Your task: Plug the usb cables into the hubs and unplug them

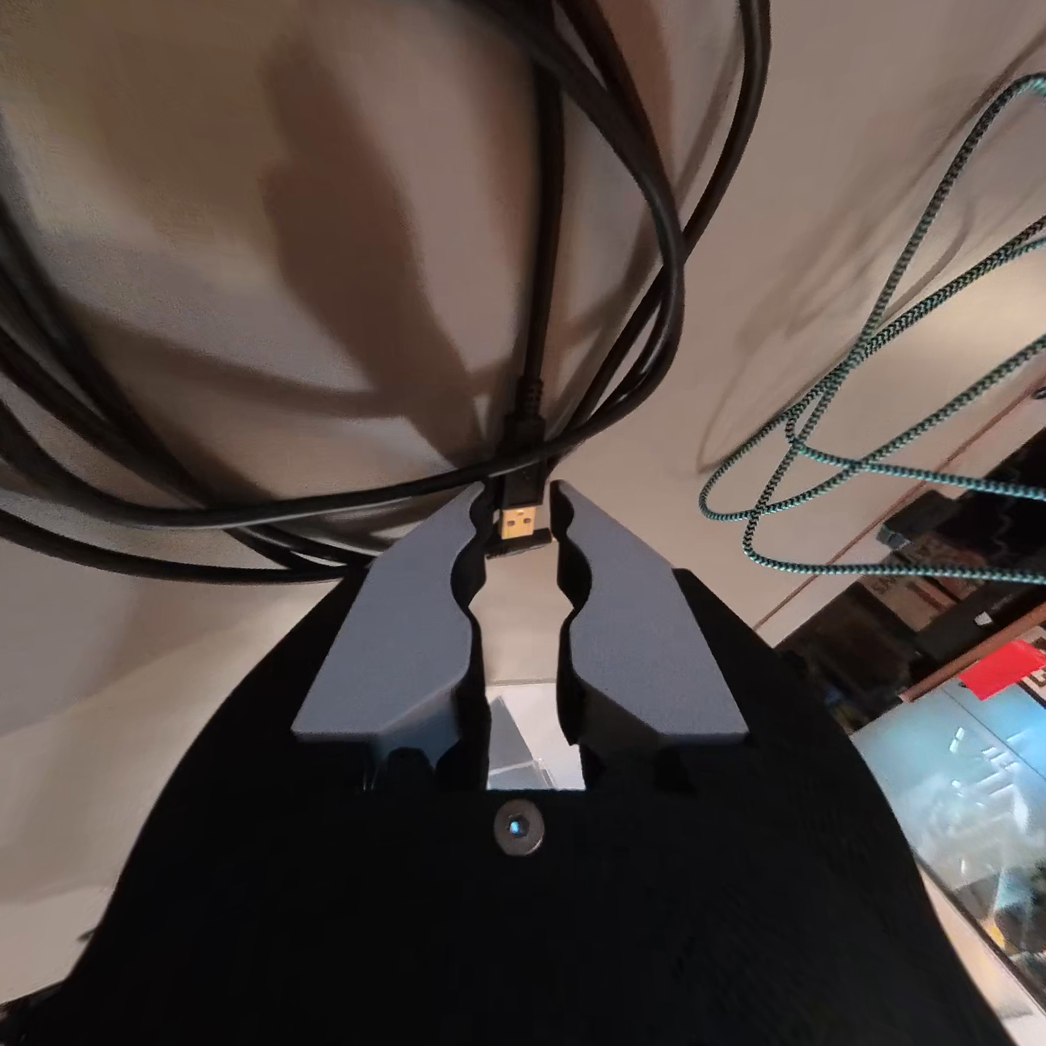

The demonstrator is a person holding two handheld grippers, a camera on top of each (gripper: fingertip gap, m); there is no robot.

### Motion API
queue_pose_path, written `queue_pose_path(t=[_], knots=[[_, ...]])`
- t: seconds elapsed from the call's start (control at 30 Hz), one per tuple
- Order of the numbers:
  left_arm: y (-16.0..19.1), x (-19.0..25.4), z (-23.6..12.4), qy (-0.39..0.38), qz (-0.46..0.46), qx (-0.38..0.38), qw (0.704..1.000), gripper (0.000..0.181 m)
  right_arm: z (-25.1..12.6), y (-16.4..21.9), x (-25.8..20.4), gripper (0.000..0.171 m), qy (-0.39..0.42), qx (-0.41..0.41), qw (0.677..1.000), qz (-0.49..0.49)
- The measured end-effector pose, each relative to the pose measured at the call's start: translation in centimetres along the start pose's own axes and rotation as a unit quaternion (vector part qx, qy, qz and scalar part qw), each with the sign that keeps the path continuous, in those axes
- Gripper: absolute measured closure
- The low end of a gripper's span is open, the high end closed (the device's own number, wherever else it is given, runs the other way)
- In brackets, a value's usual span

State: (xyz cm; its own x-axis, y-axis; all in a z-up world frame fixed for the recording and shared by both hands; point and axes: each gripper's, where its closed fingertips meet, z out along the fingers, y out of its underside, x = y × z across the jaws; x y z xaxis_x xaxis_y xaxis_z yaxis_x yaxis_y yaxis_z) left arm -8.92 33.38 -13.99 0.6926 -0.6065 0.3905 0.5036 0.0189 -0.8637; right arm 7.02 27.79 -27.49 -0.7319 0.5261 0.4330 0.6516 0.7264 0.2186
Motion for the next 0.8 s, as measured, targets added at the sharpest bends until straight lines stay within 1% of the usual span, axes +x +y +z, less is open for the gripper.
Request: queue_pose_path(t=[0.03,0.07,0.13,0.2,0.27,0.33,0.37,0.47,0.53,0.57,0.67,0.7,0.77,0.8], knots=[[0.1,0.1,0.0,0.002,0.000,-0.002,1.000,0.174,0.0,-0.1,0.0,0.156,-0.001,0.001,1.000,-0.003],[0.1,0.1,0.1,0.005,0.001,-0.004,1.000,0.174,0.0,-0.1,0.1,0.156,0.002,0.003,1.000,-0.009],[0.1,0.5,0.1,0.015,0.003,-0.002,1.000,0.174,-0.4,0.1,1.0,0.156,0.046,0.001,0.998,-0.044],[-0.1,0.9,0.1,0.026,0.009,0.003,1.000,0.174,-1.7,0.7,3.3,0.156,0.140,-0.016,0.985,-0.095],[-0.4,1.4,0.1,0.040,0.013,0.009,0.999,0.173,-4.1,1.2,6.0,0.156,0.257,-0.036,0.955,-0.143],[-0.4,1.7,0.1,0.048,0.015,0.012,0.999,0.174,-6.8,1.6,8.2,0.157,0.368,-0.061,0.909,-0.187],[-0.3,1.7,0.1,0.051,0.014,0.011,0.999,0.174,-7.9,1.8,8.8,0.156,0.412,-0.070,0.887,-0.196],[-0.1,2.3,0.2,0.067,0.010,0.006,0.998,0.174,-10.5,2.3,9.8,0.156,0.496,-0.077,0.844,-0.192],[0.3,2.8,0.4,0.079,0.016,-0.007,0.997,0.175,-11.8,2.6,10.3,0.156,0.530,-0.074,0.826,-0.175],[0.6,3.0,0.5,0.081,0.025,-0.017,0.996,0.174,-12.3,2.7,10.5,0.156,0.541,-0.065,0.824,-0.158],[1.9,3.5,1.0,0.079,0.059,-0.053,0.994,0.174,-12.4,2.0,10.9,0.156,0.535,-0.024,0.837,-0.111],[2.3,3.7,1.1,0.078,0.071,-0.063,0.992,0.174,-11.9,1.0,10.7,0.156,0.519,0.008,0.849,-0.099],[3.1,4.1,1.4,0.075,0.091,-0.079,0.990,0.174,-9.3,-1.3,9.4,0.157,0.436,0.084,0.893,-0.073],[3.4,4.1,1.5,0.068,0.102,-0.089,0.988,0.174,-8.1,-2.2,8.8,0.156,0.402,0.109,0.907,-0.056]])
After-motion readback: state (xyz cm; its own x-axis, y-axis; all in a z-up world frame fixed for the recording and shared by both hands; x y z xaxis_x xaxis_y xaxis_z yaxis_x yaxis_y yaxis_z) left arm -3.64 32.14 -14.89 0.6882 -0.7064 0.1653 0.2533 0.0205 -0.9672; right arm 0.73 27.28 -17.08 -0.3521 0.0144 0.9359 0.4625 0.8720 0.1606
